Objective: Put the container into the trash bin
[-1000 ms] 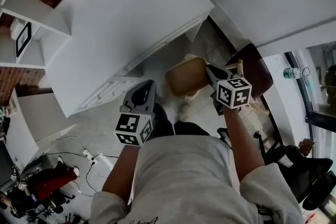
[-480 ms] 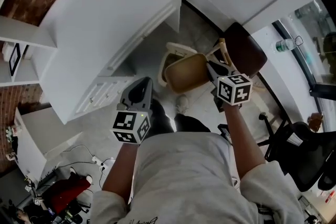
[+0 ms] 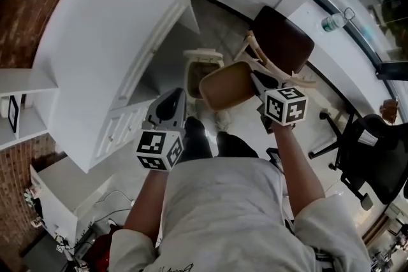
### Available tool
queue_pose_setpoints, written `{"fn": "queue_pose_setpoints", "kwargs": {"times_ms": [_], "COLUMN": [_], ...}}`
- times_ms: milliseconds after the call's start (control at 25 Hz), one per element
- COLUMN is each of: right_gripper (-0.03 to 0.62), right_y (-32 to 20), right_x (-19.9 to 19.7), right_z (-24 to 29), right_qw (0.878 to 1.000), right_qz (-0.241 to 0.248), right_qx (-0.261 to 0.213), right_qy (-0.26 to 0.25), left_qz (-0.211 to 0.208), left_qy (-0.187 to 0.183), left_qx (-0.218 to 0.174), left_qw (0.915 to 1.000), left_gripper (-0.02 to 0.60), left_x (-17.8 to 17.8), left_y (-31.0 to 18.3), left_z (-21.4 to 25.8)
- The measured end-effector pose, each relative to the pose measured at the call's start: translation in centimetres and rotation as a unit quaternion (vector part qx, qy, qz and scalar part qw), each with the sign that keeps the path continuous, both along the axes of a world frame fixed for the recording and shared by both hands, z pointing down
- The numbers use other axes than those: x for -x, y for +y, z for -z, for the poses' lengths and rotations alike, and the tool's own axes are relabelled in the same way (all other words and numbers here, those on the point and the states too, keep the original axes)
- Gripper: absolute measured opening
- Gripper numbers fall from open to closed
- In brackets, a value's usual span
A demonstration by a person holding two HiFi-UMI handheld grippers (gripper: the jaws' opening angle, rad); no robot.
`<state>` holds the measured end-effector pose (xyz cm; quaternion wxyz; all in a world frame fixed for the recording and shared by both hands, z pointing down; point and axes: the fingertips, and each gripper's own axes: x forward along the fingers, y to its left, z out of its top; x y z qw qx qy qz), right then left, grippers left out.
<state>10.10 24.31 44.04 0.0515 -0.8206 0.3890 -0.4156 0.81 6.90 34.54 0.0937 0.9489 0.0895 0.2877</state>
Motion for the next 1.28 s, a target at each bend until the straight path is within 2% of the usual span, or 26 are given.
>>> {"fn": "queue_pose_setpoints", "kwargs": {"times_ms": [160,400,720,1280], "right_gripper": [0.037,0.037,0.037,0.037], "right_y": [0.5,-0.3,-0.9,-1.6], "right_x": [0.2,0.3,0.4,0.9], "right_z": [-0.9,-1.7,-3.4,-6.3], "right_qw": [1.0,0.999,0.997,0.994], "right_qz": [-0.025,-0.043,-0.062,-0.094], "right_qx": [0.004,-0.005,0.005,0.02], "right_qy": [-0.012,-0.022,-0.038,-0.056], "left_qz": [-0.03,-0.054,-0.084,-0.113], "left_qy": [-0.004,-0.012,-0.029,-0.043], "left_qx": [0.0,-0.005,-0.003,0.008], "left_qw": [0.9995,0.9985,0.996,0.9926], "left_gripper": [0.026,0.026,0.026,0.026], "left_x": [-1.6,-3.1,-4.0,-5.4], "left_y": [-0.2,-1.8,-3.0,-4.0], "left_z": [-0.3,-1.1,-3.4,-6.4]}}
